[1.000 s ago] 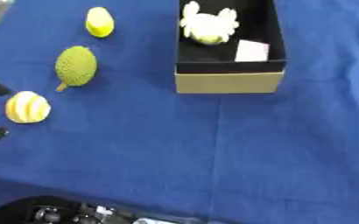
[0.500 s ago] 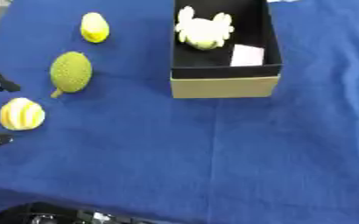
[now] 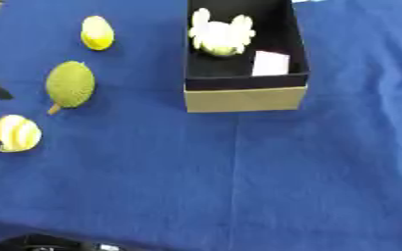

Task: Pick up objects on the table and place them in the box.

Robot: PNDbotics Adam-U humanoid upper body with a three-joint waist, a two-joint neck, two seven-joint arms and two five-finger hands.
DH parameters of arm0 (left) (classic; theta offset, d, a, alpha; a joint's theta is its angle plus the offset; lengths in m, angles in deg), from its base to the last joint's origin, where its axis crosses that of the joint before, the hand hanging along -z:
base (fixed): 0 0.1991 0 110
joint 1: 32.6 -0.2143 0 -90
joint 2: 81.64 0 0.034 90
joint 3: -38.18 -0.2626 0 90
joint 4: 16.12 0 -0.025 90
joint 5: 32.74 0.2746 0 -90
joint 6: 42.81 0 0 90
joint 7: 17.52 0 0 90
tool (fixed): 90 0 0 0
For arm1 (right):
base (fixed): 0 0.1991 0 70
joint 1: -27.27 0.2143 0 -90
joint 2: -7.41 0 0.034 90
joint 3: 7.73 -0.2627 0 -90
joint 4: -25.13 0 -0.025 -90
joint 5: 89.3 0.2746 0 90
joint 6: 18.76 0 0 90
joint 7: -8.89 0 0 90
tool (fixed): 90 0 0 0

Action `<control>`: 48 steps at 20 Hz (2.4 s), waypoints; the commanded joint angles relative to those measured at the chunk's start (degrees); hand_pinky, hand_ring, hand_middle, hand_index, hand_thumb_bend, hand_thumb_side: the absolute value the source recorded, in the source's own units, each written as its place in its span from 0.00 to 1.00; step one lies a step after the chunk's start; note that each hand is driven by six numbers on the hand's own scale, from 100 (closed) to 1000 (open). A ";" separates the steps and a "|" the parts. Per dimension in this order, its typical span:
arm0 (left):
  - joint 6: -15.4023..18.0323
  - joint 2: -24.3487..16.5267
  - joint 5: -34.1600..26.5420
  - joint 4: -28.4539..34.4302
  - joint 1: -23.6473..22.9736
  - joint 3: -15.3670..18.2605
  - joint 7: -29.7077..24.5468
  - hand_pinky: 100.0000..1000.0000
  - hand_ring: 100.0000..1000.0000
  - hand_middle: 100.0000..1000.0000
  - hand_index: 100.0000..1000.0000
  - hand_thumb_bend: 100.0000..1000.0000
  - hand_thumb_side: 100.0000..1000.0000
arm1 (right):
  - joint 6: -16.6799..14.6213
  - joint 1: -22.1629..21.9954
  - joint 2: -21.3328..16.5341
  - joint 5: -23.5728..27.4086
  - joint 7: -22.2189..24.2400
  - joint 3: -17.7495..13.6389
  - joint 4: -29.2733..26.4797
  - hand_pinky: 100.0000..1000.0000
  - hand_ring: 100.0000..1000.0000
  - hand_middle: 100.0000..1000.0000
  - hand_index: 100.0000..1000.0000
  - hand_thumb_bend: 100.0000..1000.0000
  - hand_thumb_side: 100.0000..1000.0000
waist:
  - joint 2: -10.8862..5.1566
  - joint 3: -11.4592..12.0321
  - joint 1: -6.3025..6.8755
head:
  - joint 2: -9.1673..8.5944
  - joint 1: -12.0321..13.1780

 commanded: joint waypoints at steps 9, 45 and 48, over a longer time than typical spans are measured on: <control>0.01 0.25 0.58 -5.66 2.99 -0.12 -1.25 0.82 0.78 0.72 0.83 0.31 0.15 | 0.05 0.87 0.02 0.70 0.29 -0.37 -0.85 0.74 0.76 0.70 0.77 0.00 0.00 | -0.27 -0.87 -0.34 | -1.42 0.56; 1.82 5.99 10.20 -14.19 7.57 -4.00 5.77 0.66 0.53 0.42 0.58 0.22 0.00 | 1.22 2.07 4.56 3.83 -0.35 -0.80 -0.85 0.72 0.75 0.69 0.76 0.00 0.02 | 1.14 -1.96 -0.64 | -1.89 2.42; 2.10 5.03 9.94 -11.35 6.96 -3.07 6.00 0.66 0.53 0.43 0.59 0.23 0.00 | 1.37 1.91 4.66 3.91 -0.42 -0.91 -0.85 0.72 0.75 0.69 0.76 0.00 0.02 | 1.06 -1.87 -0.56 | -1.73 2.21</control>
